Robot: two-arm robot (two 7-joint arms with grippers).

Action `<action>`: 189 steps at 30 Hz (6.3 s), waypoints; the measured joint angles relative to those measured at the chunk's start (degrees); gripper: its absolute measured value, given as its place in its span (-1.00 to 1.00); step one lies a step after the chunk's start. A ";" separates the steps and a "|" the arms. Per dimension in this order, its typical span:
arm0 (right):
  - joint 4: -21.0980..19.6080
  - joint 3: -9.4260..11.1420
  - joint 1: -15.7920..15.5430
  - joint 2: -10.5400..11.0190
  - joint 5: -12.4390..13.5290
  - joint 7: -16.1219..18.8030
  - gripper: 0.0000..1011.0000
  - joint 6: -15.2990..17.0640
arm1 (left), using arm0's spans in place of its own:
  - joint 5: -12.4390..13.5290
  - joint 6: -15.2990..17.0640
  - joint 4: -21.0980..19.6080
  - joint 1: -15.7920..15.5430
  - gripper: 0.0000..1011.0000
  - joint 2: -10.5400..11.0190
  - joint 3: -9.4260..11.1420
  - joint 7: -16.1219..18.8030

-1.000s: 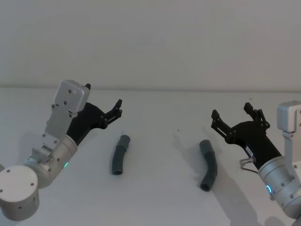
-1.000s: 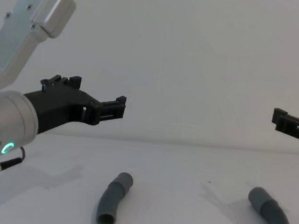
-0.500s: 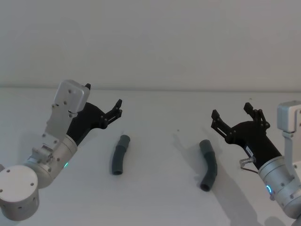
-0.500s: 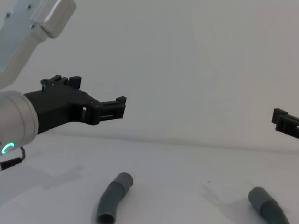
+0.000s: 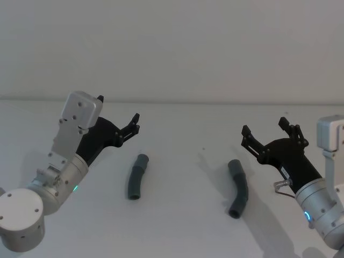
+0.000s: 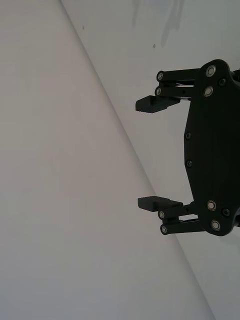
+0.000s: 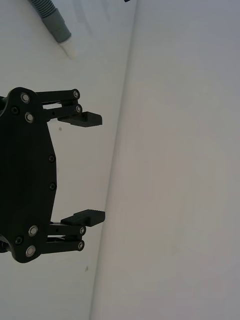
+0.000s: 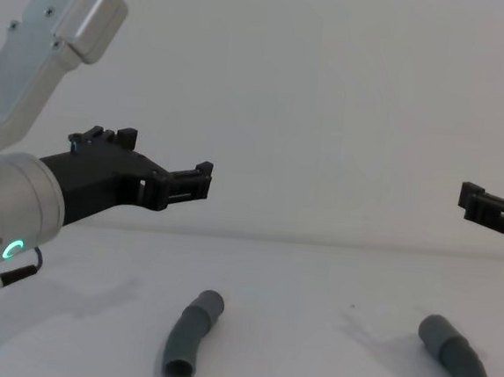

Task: Use both hands to pick up one end of the pipe from the table, align the ends, and insert them.

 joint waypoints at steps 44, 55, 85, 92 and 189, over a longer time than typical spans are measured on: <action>0.00 0.00 0.00 0.00 0.00 0.00 0.98 0.00 | -6.08 23.16 -6.78 0.88 0.98 1.76 0.46 -7.85; 0.00 0.00 0.00 0.00 0.00 0.00 0.98 0.00 | -5.61 26.59 -7.03 0.85 0.98 1.68 1.15 -8.24; 0.00 0.00 0.00 0.00 0.00 0.00 0.98 0.00 | -6.72 27.41 -0.82 0.27 0.98 -4.21 0.86 -8.76; 0.00 0.00 0.00 0.00 0.00 0.00 0.98 0.00 | -6.06 28.58 -0.59 0.44 0.98 -5.10 0.86 -7.52; -10.10 -0.17 -1.75 2.28 1.40 1.05 0.98 26.55 | -3.47 32.16 -2.94 2.21 -0.34 -6.44 0.70 -3.78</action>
